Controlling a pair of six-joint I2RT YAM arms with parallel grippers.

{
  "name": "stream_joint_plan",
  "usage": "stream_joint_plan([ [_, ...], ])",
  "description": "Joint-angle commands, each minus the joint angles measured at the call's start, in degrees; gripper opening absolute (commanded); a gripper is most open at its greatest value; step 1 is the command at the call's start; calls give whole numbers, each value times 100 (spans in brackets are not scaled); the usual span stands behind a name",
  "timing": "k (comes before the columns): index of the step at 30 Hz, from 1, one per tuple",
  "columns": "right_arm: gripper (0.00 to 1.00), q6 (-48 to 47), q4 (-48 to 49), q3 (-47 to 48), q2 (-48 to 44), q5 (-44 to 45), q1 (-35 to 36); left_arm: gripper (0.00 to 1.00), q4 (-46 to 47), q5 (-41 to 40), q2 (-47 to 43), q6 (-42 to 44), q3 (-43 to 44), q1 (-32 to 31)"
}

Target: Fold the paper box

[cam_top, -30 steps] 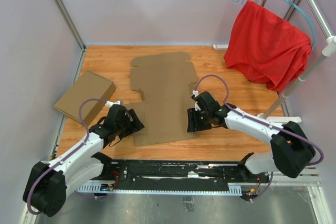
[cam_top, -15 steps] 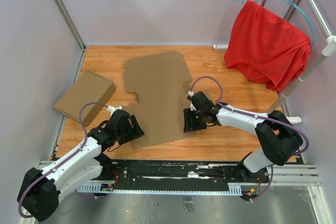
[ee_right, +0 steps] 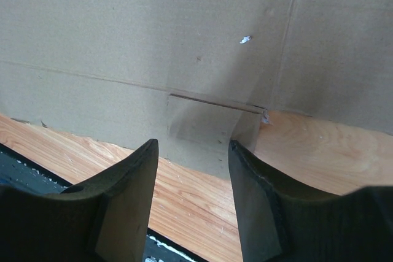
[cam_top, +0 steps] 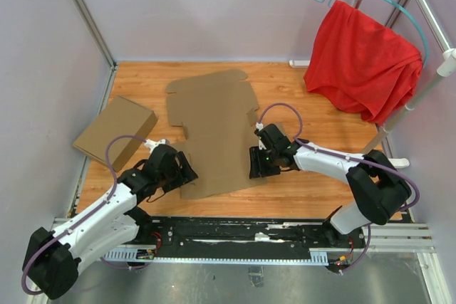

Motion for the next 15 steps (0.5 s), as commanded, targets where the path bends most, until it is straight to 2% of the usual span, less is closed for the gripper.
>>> stream_joint_plan([
  [1,50,148,251,-186,121,-103,152,74,942,614,174,-286,598,-190],
  [5,50,197,336,-224,126,-177,157,74,1398,693,564,-268,686,-306],
  [9,50,225,362,-239,110,-214,166,73,1836,717,1323,-156,807,-470],
  [12,50,234,337,-271,54,-171,166,73,1671,485,1773,88,1124,-579],
  [15,50,215,315,-267,64,-143,161,73,1393,299,1768,214,1327,-610],
])
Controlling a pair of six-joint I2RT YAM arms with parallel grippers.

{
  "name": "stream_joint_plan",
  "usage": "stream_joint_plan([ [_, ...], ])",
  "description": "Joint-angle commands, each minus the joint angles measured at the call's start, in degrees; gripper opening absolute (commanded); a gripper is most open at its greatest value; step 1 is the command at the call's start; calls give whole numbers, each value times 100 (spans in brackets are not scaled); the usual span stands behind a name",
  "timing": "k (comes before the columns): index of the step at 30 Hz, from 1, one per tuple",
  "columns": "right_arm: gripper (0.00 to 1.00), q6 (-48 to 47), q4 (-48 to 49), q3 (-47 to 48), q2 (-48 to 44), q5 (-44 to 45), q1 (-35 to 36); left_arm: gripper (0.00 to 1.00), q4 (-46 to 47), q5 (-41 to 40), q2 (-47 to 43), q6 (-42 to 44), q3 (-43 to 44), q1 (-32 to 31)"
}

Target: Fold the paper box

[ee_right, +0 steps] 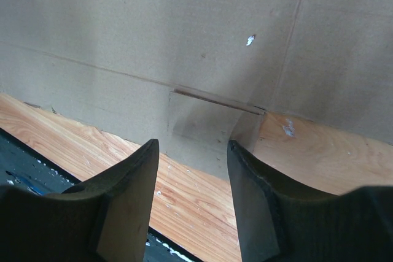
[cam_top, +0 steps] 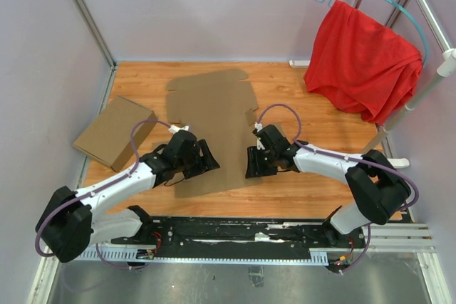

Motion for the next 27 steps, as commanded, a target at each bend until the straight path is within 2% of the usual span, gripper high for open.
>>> stream_joint_plan([
  [1,50,53,-112,-150,96,67,115,73,-226,-343,-146,270,455,-91],
  [4,48,127,-38,-209,265,223,44,73,-816,-912,-788,241,550,-94],
  [8,45,469,701,-457,636,-254,-257,73,-1288,-1374,-1656,169,574,-95],
  [11,44,768,987,-602,756,-369,-358,73,-1478,-1431,-1855,77,477,-94],
  [15,43,964,886,-713,562,-120,-381,73,-1482,-1473,-1940,-94,56,-98],
  [21,41,1186,492,-1201,-231,336,-760,73,-1283,-1494,-2002,-248,-484,-94],
  [27,43,1037,-675,-1337,-1956,1239,-878,74,-1586,-1605,-2111,-221,-355,-95],
])
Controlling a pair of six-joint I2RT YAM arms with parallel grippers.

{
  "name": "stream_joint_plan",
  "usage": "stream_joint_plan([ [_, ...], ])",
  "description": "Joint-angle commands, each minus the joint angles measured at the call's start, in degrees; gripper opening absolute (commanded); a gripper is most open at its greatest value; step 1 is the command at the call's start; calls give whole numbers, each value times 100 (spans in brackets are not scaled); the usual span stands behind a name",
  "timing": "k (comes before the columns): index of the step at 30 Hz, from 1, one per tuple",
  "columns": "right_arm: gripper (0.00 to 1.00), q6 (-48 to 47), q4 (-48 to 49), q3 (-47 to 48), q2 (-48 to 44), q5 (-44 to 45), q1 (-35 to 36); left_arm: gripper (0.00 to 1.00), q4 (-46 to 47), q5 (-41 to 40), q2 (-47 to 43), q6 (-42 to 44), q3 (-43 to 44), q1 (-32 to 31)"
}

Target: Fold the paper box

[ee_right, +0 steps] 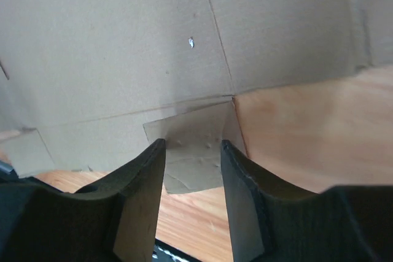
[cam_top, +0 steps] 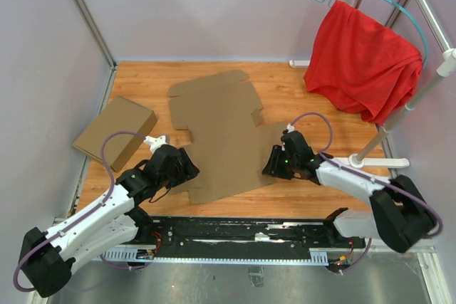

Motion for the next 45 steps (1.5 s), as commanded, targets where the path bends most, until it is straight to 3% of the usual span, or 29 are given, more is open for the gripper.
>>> stream_joint_plan([
  [1,44,-163,-1647,-32,-1108,1181,-65,74,-215,-216,-225,-62,159,-50],
  [5,49,-397,-2166,209,-1767,1341,-65,74,-245,116,-613,-263,-81,-50],
  [11,58,-462,-2324,382,-1684,1174,-65,73,56,1245,-1209,-615,-603,-50],
  [16,61,-395,-2206,278,-1668,1166,-65,73,-407,1176,-1557,-663,-729,-50],
  [45,61,-470,-2174,264,-1591,1237,-65,73,678,1933,-752,-662,-902,-145],
])
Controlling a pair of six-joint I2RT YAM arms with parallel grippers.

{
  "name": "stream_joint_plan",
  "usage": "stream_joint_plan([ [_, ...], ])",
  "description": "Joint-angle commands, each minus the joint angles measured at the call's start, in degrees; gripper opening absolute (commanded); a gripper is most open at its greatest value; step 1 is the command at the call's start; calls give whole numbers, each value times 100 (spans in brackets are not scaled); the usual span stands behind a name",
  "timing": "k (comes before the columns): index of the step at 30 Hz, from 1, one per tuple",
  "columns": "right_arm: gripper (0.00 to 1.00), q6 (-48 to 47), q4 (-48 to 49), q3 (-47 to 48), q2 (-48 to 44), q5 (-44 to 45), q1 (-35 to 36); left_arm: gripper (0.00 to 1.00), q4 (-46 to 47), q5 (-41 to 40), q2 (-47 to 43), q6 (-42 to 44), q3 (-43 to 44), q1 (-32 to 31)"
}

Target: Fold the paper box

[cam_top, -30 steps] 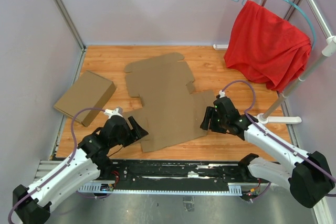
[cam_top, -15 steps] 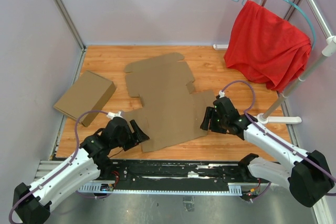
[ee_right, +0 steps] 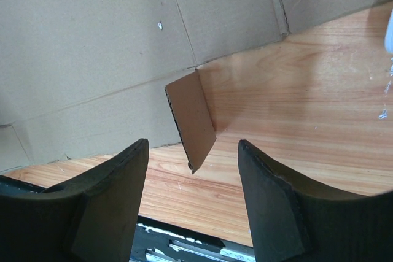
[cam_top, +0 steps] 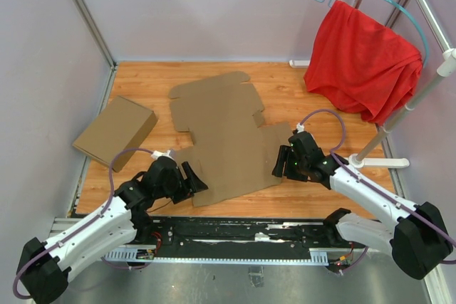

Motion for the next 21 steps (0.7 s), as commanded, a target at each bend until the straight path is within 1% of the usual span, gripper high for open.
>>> stream_joint_plan([
  [1,61,-88,-85,14,-80,147,-25,72,282,140,77,0,112,-102],
  [3,61,-92,-81,15,-77,150,-21,72,115,53,56,35,248,-120],
  [6,61,-118,-105,32,-90,171,-23,72,-379,-169,-123,93,479,-142],
  [10,61,-127,-104,35,-99,198,-26,72,-941,-289,-457,72,544,-143],
  [13,61,-119,-89,38,-104,201,-21,72,-1071,-302,-594,12,404,-143],
  [21,61,-128,-98,-6,-196,225,-37,72,-1144,-287,-561,35,168,-143],
])
